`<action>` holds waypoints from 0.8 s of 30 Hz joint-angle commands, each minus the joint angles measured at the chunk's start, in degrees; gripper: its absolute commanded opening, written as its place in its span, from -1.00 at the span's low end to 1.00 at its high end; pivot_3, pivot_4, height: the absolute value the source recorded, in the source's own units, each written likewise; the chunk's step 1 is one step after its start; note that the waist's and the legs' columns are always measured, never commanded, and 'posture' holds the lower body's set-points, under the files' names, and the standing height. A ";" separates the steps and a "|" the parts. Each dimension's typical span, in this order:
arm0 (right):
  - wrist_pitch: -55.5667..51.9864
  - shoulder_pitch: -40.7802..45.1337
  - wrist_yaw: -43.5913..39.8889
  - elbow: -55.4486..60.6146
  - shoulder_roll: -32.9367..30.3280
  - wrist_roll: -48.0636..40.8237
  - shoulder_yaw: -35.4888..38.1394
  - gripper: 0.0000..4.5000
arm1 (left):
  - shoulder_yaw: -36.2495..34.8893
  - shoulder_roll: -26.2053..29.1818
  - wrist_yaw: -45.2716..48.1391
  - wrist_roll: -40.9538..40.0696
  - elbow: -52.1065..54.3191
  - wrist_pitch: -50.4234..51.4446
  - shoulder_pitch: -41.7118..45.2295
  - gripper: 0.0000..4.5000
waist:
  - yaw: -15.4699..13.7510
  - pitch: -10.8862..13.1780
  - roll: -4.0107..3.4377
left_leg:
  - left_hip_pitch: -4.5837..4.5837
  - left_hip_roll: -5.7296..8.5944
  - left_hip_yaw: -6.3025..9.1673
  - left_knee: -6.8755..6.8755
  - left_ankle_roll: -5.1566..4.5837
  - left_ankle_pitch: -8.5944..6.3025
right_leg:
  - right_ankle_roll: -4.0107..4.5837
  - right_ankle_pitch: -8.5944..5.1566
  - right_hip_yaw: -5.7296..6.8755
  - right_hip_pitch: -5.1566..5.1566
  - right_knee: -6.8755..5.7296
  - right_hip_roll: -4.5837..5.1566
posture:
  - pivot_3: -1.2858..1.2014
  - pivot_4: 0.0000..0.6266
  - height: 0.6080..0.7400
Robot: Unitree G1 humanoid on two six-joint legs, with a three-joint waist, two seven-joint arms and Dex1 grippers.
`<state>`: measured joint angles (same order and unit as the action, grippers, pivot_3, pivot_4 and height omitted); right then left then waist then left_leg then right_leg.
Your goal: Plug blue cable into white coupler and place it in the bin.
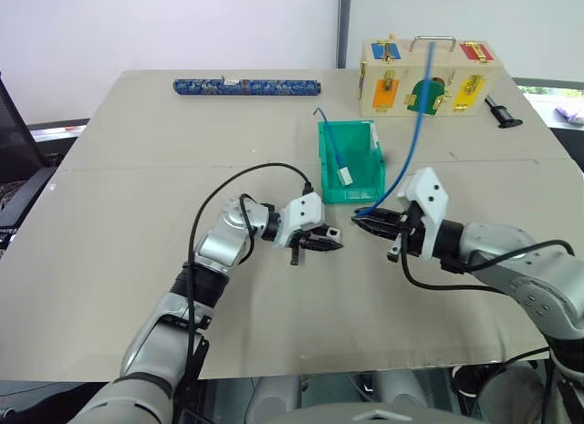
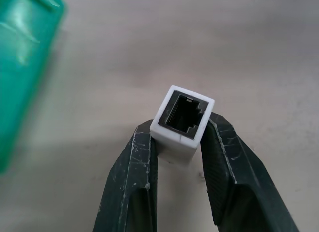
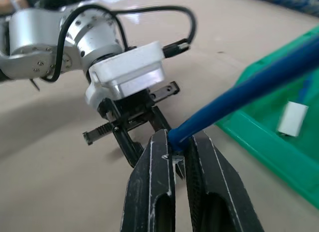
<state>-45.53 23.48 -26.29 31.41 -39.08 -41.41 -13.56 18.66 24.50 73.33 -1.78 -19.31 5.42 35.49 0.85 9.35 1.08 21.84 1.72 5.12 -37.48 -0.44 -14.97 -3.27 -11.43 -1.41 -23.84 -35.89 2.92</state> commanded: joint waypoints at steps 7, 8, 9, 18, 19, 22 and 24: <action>2.57 5.50 -7.98 -9.00 3.11 12.13 -7.37 -1.00 | 1.63 -1.18 -2.66 2.47 -2.76 -4.78 1.23 -0.70 | -0.17 0.00 0.00 | -0.01 0.04 -0.01 -0.04 0.00 0.00 | -0.01 0.01 0.00 0.01 0.00 0.05 | 0.03 -0.52 1.00; 2.46 5.83 -8.45 -9.57 3.48 12.86 -7.67 -1.00 | 1.76 -1.17 -2.66 2.57 -2.92 -5.10 1.05 -0.70 | -0.15 -0.01 0.00 | -0.01 0.04 -0.01 -0.04 0.00 0.00 | -0.01 0.01 0.00 0.01 0.00 0.05 | 0.03 -0.52 1.00; 2.23 6.14 -8.98 -10.05 3.77 13.57 -8.02 -1.00 | 1.94 -1.14 -2.64 2.74 -3.13 -5.57 0.88 -0.70 | -0.14 -0.01 0.00 | -0.04 0.04 -0.01 -0.04 0.00 0.00 | -0.01 0.01 0.00 0.02 -0.01 0.05 | 0.03 -0.52 1.00; -0.82 8.15 -11.51 -12.19 7.58 16.69 -8.84 -1.00 | 2.33 -1.48 -2.62 3.31 -5.08 -7.56 0.84 -0.70 | -0.21 -0.04 -0.01 | -0.08 0.04 0.02 -0.05 0.00 0.00 | -0.01 0.01 0.02 0.08 -0.03 0.05 | 0.03 -0.52 1.00; -1.50 8.30 -11.88 -12.23 7.39 17.25 -9.27 -1.00 | 2.30 -1.47 -2.59 3.31 -5.23 -7.74 0.84 -0.70 | -0.20 -0.04 -0.01 | -0.08 0.04 0.03 -0.05 0.00 0.00 | -0.01 0.01 0.03 0.08 -0.02 0.05 | 0.03 -0.52 1.00; -3.79 8.40 -13.27 -12.23 6.22 18.24 -10.43 -1.00 | 2.24 -1.47 -2.70 3.40 -5.88 -8.30 0.82 -0.70 | -0.19 -0.08 -0.02 | -0.09 0.05 0.03 -0.06 0.00 0.00 | -0.01 0.01 0.03 0.10 -0.02 0.07 | 0.03 -0.52 1.00; -5.62 8.56 -14.09 -12.02 6.16 17.82 -10.45 -1.00 | 2.21 -1.43 -2.77 3.49 -6.43 -8.77 0.77 -0.70 | -0.15 -0.13 -0.03 | -0.11 0.05 0.04 -0.06 0.00 0.00 | -0.01 0.01 0.05 0.13 -0.03 0.07 | 0.03 -0.52 1.00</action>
<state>-48.76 32.26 -39.29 19.11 -32.35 -23.90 -22.64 19.73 23.19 70.91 0.51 -24.35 -3.26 36.41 0.69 9.21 1.04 21.70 1.77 5.16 -37.54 -0.44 -14.97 -3.27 -11.42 -1.36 -23.70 -35.92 2.98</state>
